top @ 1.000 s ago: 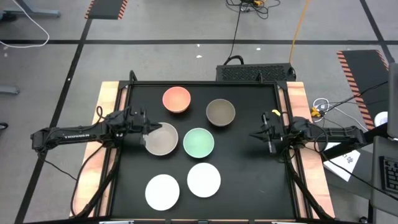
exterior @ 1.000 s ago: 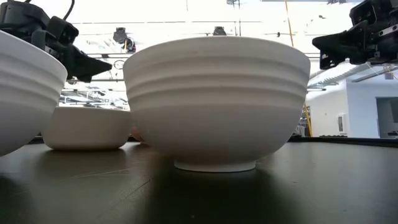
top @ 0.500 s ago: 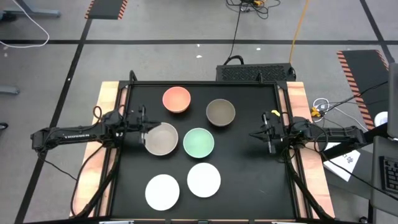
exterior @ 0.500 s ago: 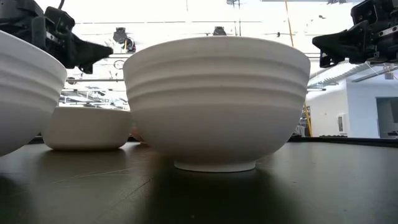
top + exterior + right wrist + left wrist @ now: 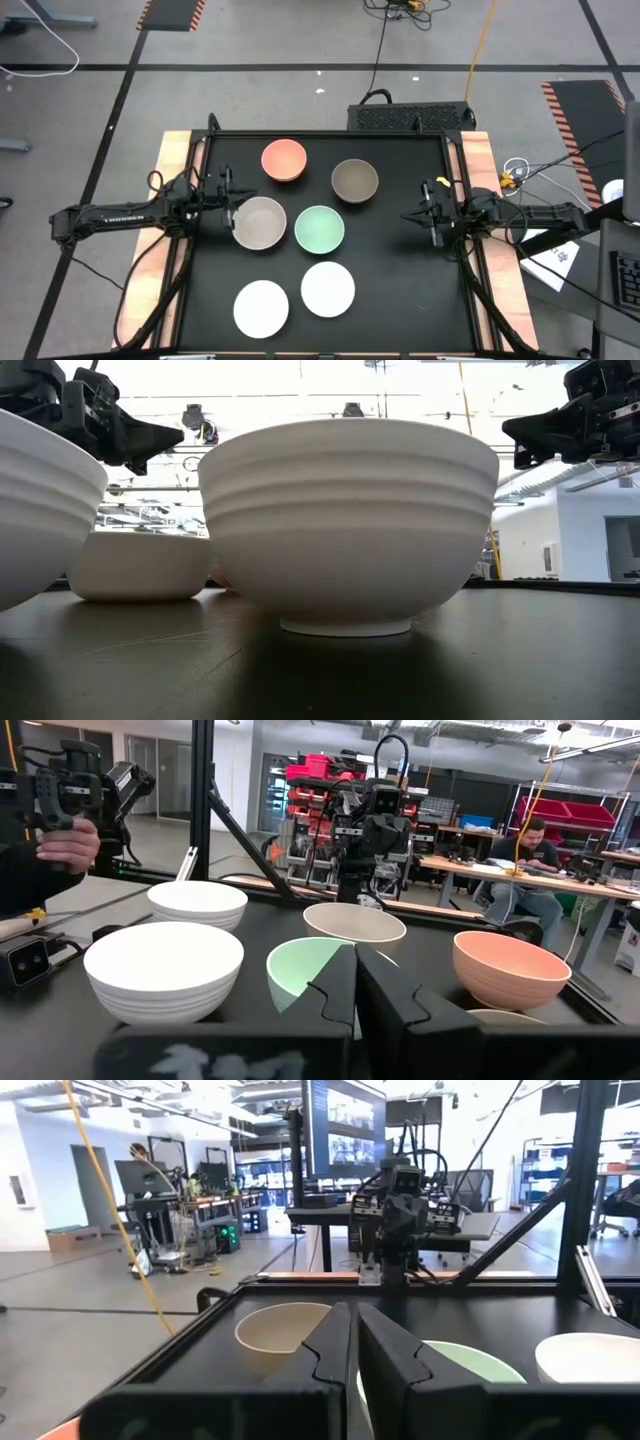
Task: Nest bowls inside each other
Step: Stack the brown bowl on top of the green bowl
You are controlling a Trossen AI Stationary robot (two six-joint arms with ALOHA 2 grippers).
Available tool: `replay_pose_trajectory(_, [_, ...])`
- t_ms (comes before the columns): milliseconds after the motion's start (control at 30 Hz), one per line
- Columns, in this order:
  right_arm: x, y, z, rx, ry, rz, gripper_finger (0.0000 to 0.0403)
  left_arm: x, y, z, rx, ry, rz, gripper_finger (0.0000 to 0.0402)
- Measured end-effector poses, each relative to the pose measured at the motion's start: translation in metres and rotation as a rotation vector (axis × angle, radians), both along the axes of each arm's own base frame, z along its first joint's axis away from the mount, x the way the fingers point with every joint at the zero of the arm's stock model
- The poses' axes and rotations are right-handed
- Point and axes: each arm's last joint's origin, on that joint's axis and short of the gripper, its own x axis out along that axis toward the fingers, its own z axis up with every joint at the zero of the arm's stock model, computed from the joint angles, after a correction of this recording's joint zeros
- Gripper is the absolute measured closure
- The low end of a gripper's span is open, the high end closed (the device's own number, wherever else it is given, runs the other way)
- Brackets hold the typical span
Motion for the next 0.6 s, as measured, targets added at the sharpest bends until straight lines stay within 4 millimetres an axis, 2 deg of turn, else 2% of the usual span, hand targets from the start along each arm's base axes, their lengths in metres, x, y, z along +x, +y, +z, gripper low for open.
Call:
replay_pose_trajectory(267, [0.0,0.0,0.0,0.0,-0.005,0.0,0.0403,0.0,0.0,0.0,-0.042,-0.003,-0.011,0.0378])
replay_pose_trajectory(600, [-0.002,0.0,0.012,-0.019,-0.129,-0.002,0.0403,0.0,-0.006,0.003,-0.147,-0.025,-0.222,0.0378])
